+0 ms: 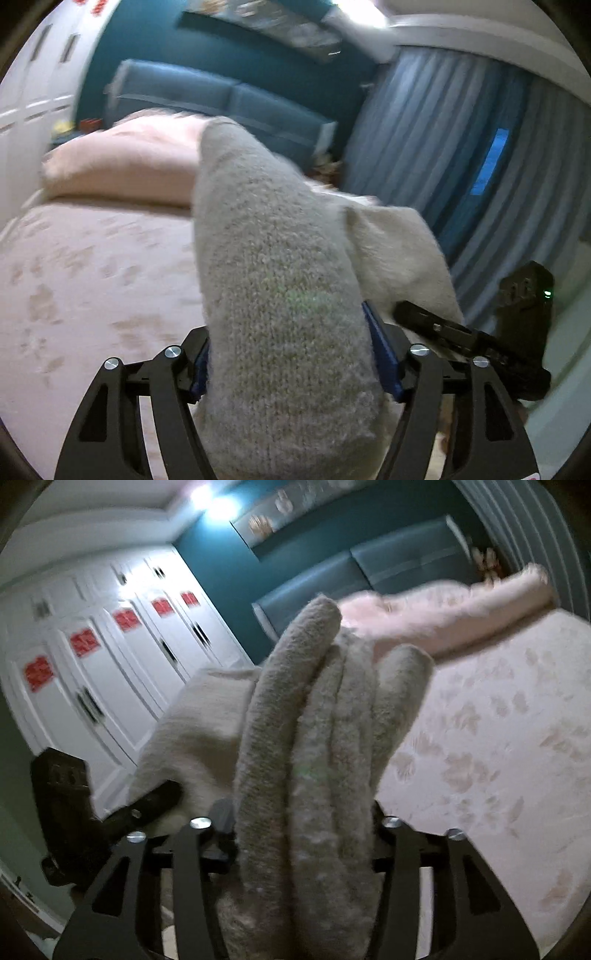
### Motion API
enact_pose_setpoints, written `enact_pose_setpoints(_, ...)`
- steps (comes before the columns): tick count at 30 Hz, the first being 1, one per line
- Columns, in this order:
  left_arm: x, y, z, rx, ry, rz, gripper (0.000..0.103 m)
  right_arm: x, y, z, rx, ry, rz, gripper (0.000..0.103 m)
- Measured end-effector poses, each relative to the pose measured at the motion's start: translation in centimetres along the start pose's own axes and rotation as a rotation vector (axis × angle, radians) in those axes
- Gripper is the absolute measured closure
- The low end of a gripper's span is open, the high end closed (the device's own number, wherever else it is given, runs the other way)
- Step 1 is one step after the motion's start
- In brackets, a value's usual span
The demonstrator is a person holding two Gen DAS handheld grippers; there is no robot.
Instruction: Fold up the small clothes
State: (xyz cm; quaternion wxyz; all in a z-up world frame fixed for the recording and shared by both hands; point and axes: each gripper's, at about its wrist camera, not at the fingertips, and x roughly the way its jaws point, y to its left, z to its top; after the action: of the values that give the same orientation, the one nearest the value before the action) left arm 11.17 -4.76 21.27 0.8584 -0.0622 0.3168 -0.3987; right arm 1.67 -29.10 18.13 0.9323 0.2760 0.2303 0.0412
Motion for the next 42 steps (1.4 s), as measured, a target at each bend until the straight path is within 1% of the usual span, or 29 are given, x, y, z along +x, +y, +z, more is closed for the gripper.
enact_pose_setpoints(1,1.8,2.4,-0.8,-0.015,0.037,0.106,0.032,3.4,-1.4,-1.0,0.021,0.050,-0.060,0.045)
enact_pose_setpoints(2,2.9,4.0,-1.6,-0.032,0.063,0.163,0.032,6.1,-2.9,-2.2,0.038,0.109,-0.122,0.045)
enact_pose_setpoints(3,3.9,5.8,-2.8,-0.053,0.104,0.223,0.033,7.3,-4.2,-3.6,0.050,0.156,-0.173,0.048)
enact_pose_setpoints(4,4.8,7.7,-4.5,-0.075,0.163,0.318,0.035,8.6,-5.1,-5.2,0.058,0.210,-0.245,0.058)
enact_pose_setpoints(5,4.8,8.9,-6.1,-0.097,0.200,0.355,0.036,9.1,-6.0,-7.2,0.067,0.255,-0.305,0.060)
enact_pose_setpoints(7,3.7,10.1,-8.8,-0.123,0.213,0.349,0.036,7.8,-5.9,-9.4,0.080,0.251,-0.270,0.060)
enact_pose_setpoints(8,2.5,10.4,-9.9,-0.129,0.217,0.355,0.036,7.2,-5.5,-9.9,0.074,0.249,-0.271,0.060)
enact_pose_setpoints(10,1.7,9.8,-11.2,-0.123,0.227,0.357,0.036,6.3,-4.3,-10.5,0.036,0.245,-0.263,0.060)
enact_pose_setpoints(11,1.6,9.1,-11.6,-0.110,0.222,0.362,0.036,6.2,-3.7,-10.6,0.019,0.242,-0.255,0.060)
enact_pose_setpoints(13,2.1,8.0,-11.1,-0.084,0.216,0.365,0.035,6.7,-2.0,-10.0,-0.019,0.235,-0.242,0.061)
enact_pose_setpoints(15,3.8,7.9,-10.6,-0.067,0.232,0.361,0.035,7.6,-0.2,-9.2,-0.068,0.229,-0.230,0.063)
enact_pose_setpoints(16,4.5,8.1,-10.6,-0.058,0.238,0.356,0.035,7.9,0.3,-9.3,-0.093,0.232,-0.231,0.065)
enact_pose_setpoints(17,5.0,7.4,-10.6,-0.045,0.240,0.363,0.034,9.4,1.2,-9.3,-0.128,0.245,-0.246,0.065)
enact_pose_setpoints(18,5.7,7.7,-10.8,-0.037,0.246,0.374,0.034,10.6,1.2,-9.8,-0.154,0.269,-0.278,0.069)
enact_pose_setpoints(19,6.9,7.8,-11.3,-0.030,0.261,0.399,0.034,11.8,0.6,-10.4,-0.160,0.298,-0.309,0.074)
enact_pose_setpoints(20,7.7,8.1,-11.8,-0.032,0.278,0.419,0.034,12.7,-0.2,-11.0,-0.154,0.328,-0.343,0.076)
enact_pose_setpoints(21,8.6,8.5,-12.5,-0.035,0.302,0.446,0.034,13.8,-1.4,-12.0,-0.135,0.369,-0.384,0.084)
enact_pose_setpoints(22,9.5,9.1,-13.3,-0.038,0.328,0.475,0.034,14.5,-2.5,-12.7,-0.115,0.400,-0.407,0.096)
enact_pose_setpoints(23,10.7,10.0,-14.4,-0.054,0.377,0.504,0.034,15.3,-3.9,-13.8,-0.081,0.440,-0.415,0.097)
enact_pose_setpoints(24,11.3,10.6,-15.1,-0.071,0.406,0.511,0.033,15.4,-4.5,-14.3,-0.059,0.452,-0.407,0.097)
enact_pose_setpoints(25,11.8,11.5,-15.9,-0.116,0.437,0.510,0.031,15.1,-4.4,-14.4,-0.062,0.445,-0.404,0.097)
enact_pose_setpoints(27,11.6,12.0,-16.3,-0.163,0.428,0.493,0.031,14.4,-3.1,-13.8,-0.100,0.426,-0.408,0.096)
enact_pose_setpoints(30,11.4,12.0,-16.3,-0.154,0.423,0.503,0.030,13.8,-2.2,-13.0,-0.120,0.397,-0.396,0.094)
enact_pose_setpoints(33,11.4,11.6,-16.5,-0.136,0.424,0.518,0.029,15.5,-4.0,-13.6,-0.118,0.442,-0.429,0.097)
enact_pose_setpoints(35,11.3,11.0,-16.5,-0.117,0.429,0.528,0.030,16.1,-5.0,-13.5,-0.075,0.442,-0.408,0.098)
enact_pose_setpoints(37,11.3,10.5,-16.6,-0.102,0.435,0.543,0.030,15.5,-5.2,-12.8,-0.023,0.439,-0.390,0.098)
enact_pose_setpoints(39,11.2,10.3,-16.8,-0.093,0.443,0.552,0.030,14.4,-4.8,-11.8,0.007,0.413,-0.367,0.097)
enact_pose_setpoints(41,11.2,10.0,-17.2,-0.084,0.451,0.562,0.030,14.2,-4.7,-11.8,-0.020,0.410,-0.372,0.097)
enact_pose_setpoints(42,11.2,9.9,-17.3,-0.084,0.454,0.568,0.030,14.7,-4.9,-12.4,-0.045,0.433,-0.383,0.097)
